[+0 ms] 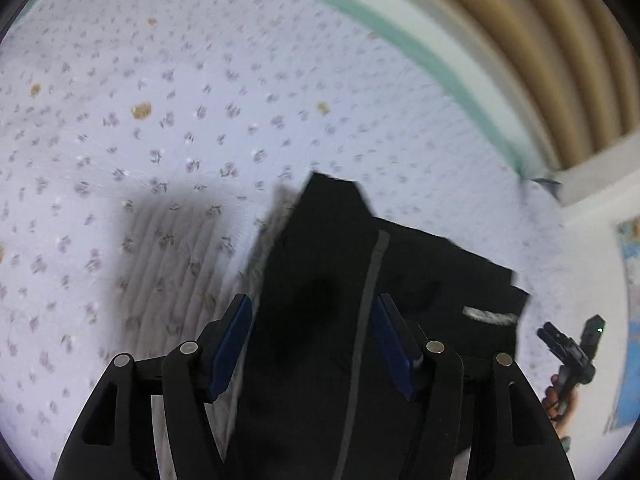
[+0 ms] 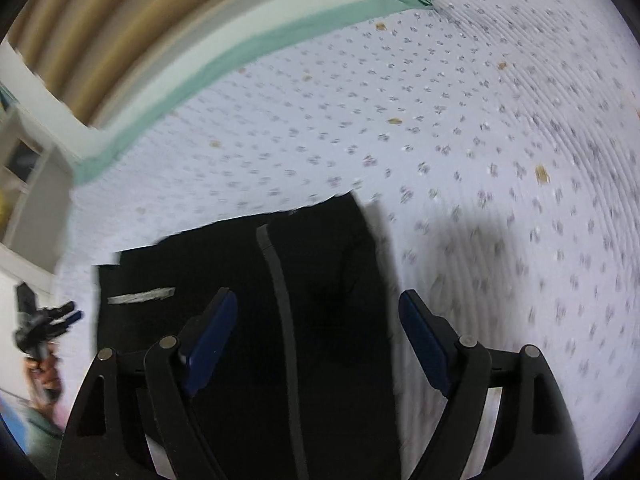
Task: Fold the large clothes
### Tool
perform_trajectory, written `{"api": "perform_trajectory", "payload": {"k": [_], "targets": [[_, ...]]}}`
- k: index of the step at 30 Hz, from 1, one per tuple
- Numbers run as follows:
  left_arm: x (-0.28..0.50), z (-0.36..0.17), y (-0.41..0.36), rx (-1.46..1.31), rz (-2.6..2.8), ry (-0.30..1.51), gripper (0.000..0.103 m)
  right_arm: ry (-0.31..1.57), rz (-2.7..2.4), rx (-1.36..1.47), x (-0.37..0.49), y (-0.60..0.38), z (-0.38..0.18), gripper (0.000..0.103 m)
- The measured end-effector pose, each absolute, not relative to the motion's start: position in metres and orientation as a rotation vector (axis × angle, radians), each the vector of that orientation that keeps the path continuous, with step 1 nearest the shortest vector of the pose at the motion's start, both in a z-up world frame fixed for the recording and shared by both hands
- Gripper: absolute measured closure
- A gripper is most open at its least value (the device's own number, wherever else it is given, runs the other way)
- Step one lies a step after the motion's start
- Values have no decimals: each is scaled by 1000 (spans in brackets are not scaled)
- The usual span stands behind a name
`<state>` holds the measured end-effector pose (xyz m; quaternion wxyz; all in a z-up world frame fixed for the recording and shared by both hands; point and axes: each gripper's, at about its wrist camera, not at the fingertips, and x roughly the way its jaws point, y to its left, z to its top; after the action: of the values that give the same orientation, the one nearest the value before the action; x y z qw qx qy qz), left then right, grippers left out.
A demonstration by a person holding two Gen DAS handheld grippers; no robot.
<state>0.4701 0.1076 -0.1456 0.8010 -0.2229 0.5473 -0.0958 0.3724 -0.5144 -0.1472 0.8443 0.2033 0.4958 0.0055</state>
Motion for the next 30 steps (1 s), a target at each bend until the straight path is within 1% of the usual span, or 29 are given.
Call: {"api": "perform_trajectory", "payload": {"k": [3, 10, 11, 12, 13, 14, 15, 17, 19, 21, 23, 26, 27, 30], "targets": [[493, -167, 117, -587, -197, 1191, 38, 1080, 6, 408, 402, -518, -173, 18], [518, -187, 105, -607, -283, 1238, 39, 1183, 41, 405, 442, -516, -220, 19], [517, -184, 102, -590, -273, 1217, 47, 1187, 44, 406, 443, -513, -223, 29], [516, -181, 99, -558, -266, 1200, 61, 1173, 45, 378, 442, -507, -222, 49], [514, -178, 92, -518, -262, 1192, 89, 1160, 21, 325, 440, -501, -218, 58], [508, -169, 89, -459, -237, 1168, 90, 1138, -19, 254, 435, -493, -211, 71], [506, -160, 85, -428, -218, 1134, 91, 1101, -55, 191, 427, -485, -199, 76], [499, -140, 86, -424, -217, 1086, 91, 1048, -97, 145, 417, -480, -181, 81], [500, -112, 86, -430, -236, 1029, 91, 991, -128, 109, 410, -477, -154, 83], [513, -89, 84, -442, -260, 973, 92, 935, -152, 83, 414, -475, -127, 85], [532, -80, 75, -417, -256, 957, 92, 902, -178, 72, 426, -475, -114, 87], [549, -95, 64, -355, -204, 994, 92, 895, -258, 65, 455, -482, -118, 90], [555, -114, 61, -350, -171, 1035, 92, 913, -263, 82, 463, -485, -125, 90], [560, -164, 64, -346, -99, 1134, 91, 1051, -178, 195, 489, -496, -176, 91]]}}
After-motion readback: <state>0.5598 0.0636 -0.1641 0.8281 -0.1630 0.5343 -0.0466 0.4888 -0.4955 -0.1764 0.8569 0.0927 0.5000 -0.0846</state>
